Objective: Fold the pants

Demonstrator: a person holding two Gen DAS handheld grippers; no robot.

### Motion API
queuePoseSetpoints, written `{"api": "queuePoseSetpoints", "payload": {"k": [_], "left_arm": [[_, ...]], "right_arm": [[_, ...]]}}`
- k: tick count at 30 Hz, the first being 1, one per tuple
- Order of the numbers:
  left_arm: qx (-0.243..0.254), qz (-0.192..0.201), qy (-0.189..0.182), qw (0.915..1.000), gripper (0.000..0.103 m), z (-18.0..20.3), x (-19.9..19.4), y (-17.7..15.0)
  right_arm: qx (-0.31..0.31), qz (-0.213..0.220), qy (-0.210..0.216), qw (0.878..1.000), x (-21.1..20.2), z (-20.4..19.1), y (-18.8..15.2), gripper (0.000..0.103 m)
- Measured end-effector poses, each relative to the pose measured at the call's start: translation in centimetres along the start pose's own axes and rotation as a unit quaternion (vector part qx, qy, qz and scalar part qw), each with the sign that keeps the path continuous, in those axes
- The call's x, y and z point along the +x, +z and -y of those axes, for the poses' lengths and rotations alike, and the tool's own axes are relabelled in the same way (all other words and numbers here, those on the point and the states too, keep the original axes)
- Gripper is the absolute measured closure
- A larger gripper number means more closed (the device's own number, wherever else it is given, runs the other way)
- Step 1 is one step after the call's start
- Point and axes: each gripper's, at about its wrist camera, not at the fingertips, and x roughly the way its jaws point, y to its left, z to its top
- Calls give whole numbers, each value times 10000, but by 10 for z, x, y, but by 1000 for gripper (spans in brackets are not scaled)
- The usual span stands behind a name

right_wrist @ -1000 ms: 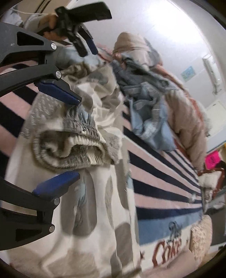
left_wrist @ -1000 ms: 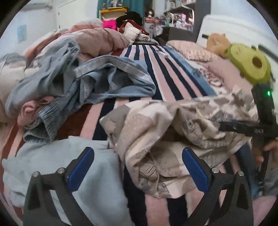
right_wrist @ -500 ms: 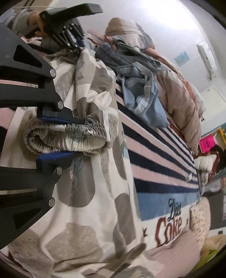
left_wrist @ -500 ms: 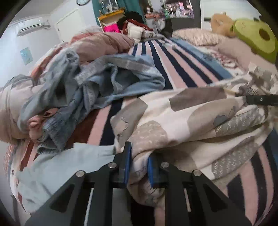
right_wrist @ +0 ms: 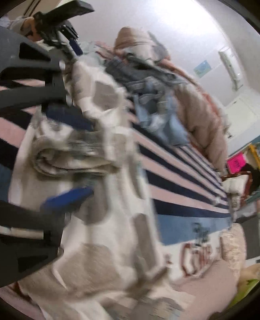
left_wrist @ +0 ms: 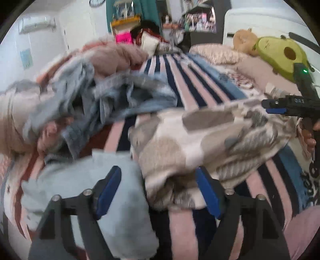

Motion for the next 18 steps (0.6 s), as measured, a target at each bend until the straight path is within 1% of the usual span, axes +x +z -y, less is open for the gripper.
{"api": "queuePoseSetpoints", "payload": {"k": [2, 3, 6, 7, 8, 9, 10, 11, 12, 13, 16, 18], "left_arm": [[159, -71, -4, 9998, 30, 9, 11, 7], [218, -129, -64, 9997, 30, 13, 21, 9], [322, -309, -153, 9989, 32, 22, 44, 12], [364, -331, -118, 9987, 37, 25, 50, 11], [395, -355, -104, 9985, 49, 26, 53, 10], [395, -404, -147, 9983, 57, 26, 56, 9], [340, -485, -300, 9978, 74, 25, 58, 7], [298, -553, -416, 9972, 86, 24, 59, 6], [283, -619, -512, 9964, 90, 23, 60, 3], [324, -665, -568, 9956, 94, 23, 59, 0], [320, -703, -759, 9941, 97, 22, 51, -6], [297, -675, -842, 9937, 97, 21, 43, -8]], "right_arm": [[-38, -20, -3, 10000, 6, 0, 16, 40], [-41, -86, -55, 9999, 13, 1, 23, 40], [-181, -522, -286, 9981, 52, 5, 35, 40], [-272, -755, -361, 9961, 68, 6, 35, 40], [-299, -971, -297, 9944, 81, 6, 33, 40], [-313, -1066, -169, 9937, 88, 5, 30, 42], [-367, -1038, -96, 9939, 89, 3, 30, 49], [-429, -1002, 21, 9940, 89, 1, 31, 74], [-423, -1003, 179, 9939, 88, -1, 33, 82], [-400, -942, 242, 9945, 85, -1, 35, 87], [-508, -495, -5, 9975, 70, -4, 44, 89], [-432, -238, 2, 9988, 60, -4, 52, 89]]}}
